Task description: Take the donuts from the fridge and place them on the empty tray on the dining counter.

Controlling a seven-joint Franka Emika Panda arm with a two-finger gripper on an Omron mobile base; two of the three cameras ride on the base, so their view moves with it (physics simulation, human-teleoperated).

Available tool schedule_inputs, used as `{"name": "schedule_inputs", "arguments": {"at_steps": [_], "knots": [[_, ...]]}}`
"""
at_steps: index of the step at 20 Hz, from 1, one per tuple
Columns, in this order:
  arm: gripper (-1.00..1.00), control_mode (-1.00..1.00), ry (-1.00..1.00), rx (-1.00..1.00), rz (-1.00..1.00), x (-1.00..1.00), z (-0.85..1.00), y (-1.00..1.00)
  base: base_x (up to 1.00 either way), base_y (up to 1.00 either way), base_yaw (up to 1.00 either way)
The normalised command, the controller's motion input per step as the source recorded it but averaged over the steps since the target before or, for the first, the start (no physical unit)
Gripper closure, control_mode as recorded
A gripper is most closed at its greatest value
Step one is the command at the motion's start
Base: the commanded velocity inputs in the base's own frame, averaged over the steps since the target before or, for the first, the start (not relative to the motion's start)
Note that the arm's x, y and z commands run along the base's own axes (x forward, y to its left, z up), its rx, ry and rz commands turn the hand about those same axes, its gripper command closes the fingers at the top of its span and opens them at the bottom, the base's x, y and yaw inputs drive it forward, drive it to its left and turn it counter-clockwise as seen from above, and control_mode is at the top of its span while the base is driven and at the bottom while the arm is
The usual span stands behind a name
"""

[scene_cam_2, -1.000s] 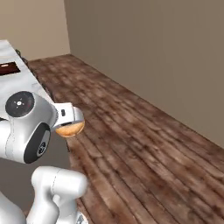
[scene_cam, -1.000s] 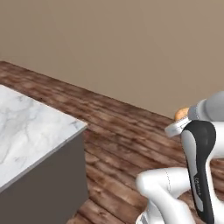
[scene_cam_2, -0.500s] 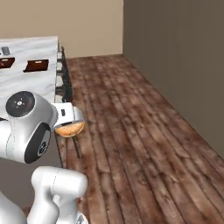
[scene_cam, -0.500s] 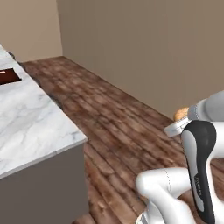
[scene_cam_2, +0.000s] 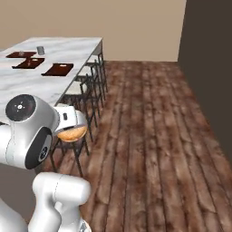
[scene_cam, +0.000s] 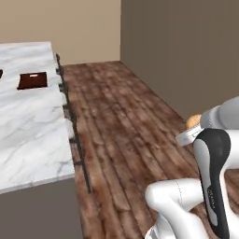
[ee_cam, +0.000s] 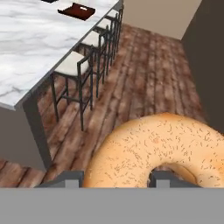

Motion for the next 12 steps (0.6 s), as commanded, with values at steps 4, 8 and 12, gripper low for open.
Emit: {"name": "schedule_inputs", "arguments": {"at_steps": [4, 8, 12], "knots": [[1.0, 1.0, 0.0, 0.0, 0.0, 0.0, 0.0, 0.0, 1.0, -0.91, 0.52], [1.0, 1.0, 0.0, 0.0, 0.0, 0.0, 0.0, 0.0, 1.0, -0.91, 0.51], [1.0, 1.0, 0.0, 0.0, 0.0, 0.0, 0.0, 0.0, 1.0, -0.89, 0.51]]}}
